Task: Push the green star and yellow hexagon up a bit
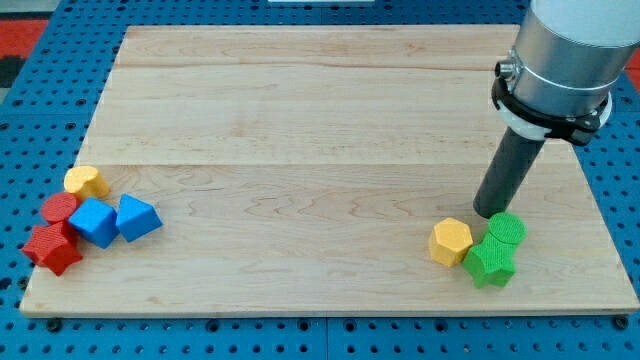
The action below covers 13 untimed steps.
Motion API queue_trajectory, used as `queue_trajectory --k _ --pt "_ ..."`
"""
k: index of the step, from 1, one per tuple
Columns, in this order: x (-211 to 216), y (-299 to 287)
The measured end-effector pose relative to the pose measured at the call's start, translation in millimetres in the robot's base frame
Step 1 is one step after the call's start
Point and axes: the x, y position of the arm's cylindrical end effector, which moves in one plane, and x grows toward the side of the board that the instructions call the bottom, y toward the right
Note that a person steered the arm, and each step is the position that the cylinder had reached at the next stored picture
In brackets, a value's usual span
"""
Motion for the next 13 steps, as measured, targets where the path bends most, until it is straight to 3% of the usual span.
queue_trajectory --k 7,9,10,11,12,13 --pt "-2 1" --pt "-29 -9" --pt "-23 76" --pt "5 135" --pt "71 121" --pt "106 104"
